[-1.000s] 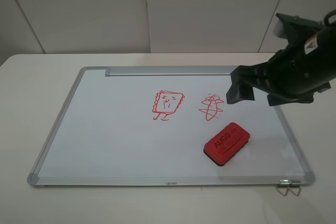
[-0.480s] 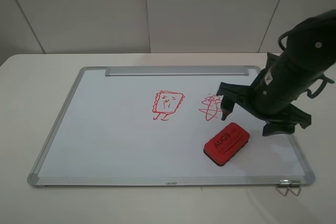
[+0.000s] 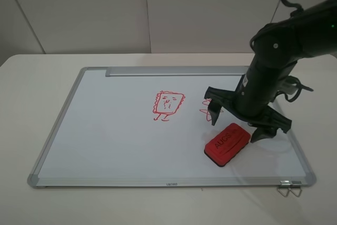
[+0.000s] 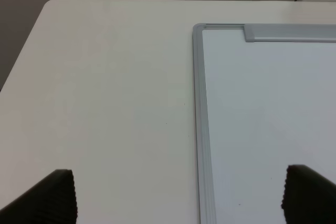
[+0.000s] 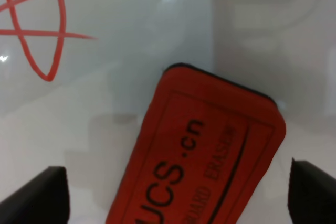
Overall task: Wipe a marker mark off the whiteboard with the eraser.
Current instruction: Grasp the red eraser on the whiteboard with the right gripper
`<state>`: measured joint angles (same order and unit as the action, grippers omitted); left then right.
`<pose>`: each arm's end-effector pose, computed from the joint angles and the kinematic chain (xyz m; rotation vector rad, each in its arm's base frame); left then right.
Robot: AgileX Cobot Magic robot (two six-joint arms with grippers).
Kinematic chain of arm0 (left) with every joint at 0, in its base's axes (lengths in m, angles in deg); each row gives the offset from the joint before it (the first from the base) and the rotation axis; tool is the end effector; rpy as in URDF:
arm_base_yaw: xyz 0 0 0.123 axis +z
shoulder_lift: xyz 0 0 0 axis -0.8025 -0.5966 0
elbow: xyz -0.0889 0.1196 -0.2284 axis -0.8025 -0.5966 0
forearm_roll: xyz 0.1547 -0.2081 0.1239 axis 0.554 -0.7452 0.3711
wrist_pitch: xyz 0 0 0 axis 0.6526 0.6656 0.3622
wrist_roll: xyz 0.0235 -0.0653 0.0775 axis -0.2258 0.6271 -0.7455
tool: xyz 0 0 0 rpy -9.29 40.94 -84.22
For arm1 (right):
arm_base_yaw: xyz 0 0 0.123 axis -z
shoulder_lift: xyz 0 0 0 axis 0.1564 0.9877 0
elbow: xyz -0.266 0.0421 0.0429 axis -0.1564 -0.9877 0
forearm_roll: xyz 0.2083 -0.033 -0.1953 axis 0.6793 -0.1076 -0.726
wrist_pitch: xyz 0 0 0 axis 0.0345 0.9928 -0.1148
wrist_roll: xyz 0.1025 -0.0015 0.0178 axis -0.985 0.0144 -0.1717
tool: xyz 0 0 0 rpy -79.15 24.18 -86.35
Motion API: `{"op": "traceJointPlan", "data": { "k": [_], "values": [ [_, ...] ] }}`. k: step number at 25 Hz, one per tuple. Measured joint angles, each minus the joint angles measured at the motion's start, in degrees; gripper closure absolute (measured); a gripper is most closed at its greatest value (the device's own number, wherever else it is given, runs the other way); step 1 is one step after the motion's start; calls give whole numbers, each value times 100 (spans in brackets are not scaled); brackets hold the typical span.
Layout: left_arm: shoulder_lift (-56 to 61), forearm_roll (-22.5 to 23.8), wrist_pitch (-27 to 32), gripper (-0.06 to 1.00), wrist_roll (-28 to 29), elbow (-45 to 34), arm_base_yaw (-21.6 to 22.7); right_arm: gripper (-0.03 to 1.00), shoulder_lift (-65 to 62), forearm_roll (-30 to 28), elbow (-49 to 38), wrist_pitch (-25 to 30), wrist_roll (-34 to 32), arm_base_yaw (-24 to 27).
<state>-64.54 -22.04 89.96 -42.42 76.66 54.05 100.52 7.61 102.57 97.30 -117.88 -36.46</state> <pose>0.0503 0.0020 0.2886 -0.0312 2.0314 0.0150 0.2836 0.1447 0.0887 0.7974 2.9540 0.0670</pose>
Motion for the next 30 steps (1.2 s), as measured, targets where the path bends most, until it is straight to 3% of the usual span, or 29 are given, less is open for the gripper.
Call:
{"op": "traceJointPlan", "data": {
  "k": [6,14,25,30],
  "values": [
    [0,4,0,17,0,0,0,23,39,74,-58,73,-56,0],
    [0,4,0,17,0,0,0,23,61,91,-338,-309,-591,0],
    [0,4,0,17,0,0,0,23,340,122,-338,-362,-610,0],
    [0,4,0,17,0,0,0,30,351,200,-338,-480,-610,0]
  ]
}}
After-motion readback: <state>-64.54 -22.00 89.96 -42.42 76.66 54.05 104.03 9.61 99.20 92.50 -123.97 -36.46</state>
